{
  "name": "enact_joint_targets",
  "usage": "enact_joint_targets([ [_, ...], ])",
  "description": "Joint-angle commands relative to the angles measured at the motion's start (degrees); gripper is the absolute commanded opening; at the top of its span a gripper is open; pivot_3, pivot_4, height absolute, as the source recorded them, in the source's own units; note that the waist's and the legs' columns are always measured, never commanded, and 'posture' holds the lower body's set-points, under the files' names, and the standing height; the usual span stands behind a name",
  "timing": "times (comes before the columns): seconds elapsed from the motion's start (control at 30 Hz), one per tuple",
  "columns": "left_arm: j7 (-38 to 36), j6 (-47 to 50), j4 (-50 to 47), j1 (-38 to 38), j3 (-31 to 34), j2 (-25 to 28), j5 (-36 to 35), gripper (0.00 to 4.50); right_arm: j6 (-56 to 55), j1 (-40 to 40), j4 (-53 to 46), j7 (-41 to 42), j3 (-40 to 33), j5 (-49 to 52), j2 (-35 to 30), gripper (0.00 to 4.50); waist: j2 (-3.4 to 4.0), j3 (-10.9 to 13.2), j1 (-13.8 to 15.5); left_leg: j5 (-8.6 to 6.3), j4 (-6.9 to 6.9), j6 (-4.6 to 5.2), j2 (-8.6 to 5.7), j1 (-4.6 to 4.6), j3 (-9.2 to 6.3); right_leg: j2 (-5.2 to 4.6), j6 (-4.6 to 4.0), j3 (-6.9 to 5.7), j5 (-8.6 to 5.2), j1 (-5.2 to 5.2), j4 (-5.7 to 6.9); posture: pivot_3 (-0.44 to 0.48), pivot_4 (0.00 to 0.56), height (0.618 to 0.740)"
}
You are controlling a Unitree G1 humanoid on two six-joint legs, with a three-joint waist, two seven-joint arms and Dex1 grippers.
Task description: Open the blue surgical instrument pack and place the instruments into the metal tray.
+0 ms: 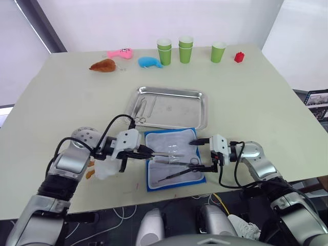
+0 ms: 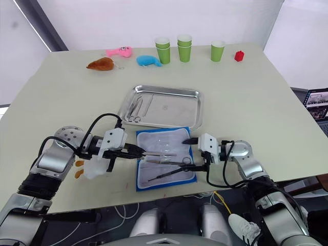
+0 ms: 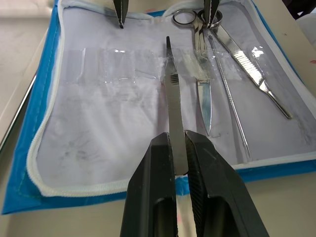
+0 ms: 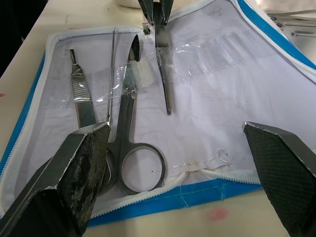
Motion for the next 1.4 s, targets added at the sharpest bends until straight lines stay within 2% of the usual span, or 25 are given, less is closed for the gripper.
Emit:
enact_joint_targets([
  [0.03,-0.37,-0.27,-2.38,-1.02,3.11,2.04,-1.79,0.08,1.74,2.79,4.54,0.11,3.86,-6.12,-1.21,4.5,-0.01,0.0,-0.01,0.0,0.0,0.0,0.0,0.0,0.0,0.0,0.0,0.0,0.0,0.0,0.0,0.0,0.15,0.739],
  [0.57,-4.23,-3.08,-3.08,3.01,7.31,8.37,-3.86,0.08,1.56,2.89,4.81,-0.07,3.97,-6.22,-0.99,4.5,-0.02,0.01,0.02,0.0,-0.13,0.0,0.03,0.0,0.1,-0.01,-0.03,0.05,0.01,-0.1,-0.07,0.0,0.15,0.739],
  [1.07,-4.72,2.63,-5.69,5.98,12.75,11.18,-9.86,0.08,1.25,3.05,4.96,0.38,4.11,-6.27,-0.88,4.5,-0.02,0.01,0.0,0.0,-0.3,0.0,0.04,0.02,0.21,-0.01,-0.06,0.09,0.03,-0.13,-0.2,0.0,0.15,0.739],
  [1.2,0.91,8.7,-6.91,4.81,14.74,8.26,-12.75,0.08,1.19,2.97,5.09,0.41,4.15,-6.34,-0.8,4.5,-0.01,0.02,0.01,0.0,-0.3,0.0,0.04,0.03,0.22,-0.01,0.05,0.1,-0.03,-0.13,-0.2,0.0,0.15,0.739],
  [1.4,18.59,17.83,-9.41,0.84,18.44,-0.99,-14.52,0.08,1.16,2.79,5.16,0.48,4.07,-6.2,-0.67,4.5,-0.13,-0.04,-0.03,0.0,-0.29,0.0,0.04,0.02,0.18,0.05,0.02,0.09,0.01,-0.1,-0.19,0.0,0.15,0.739],
])
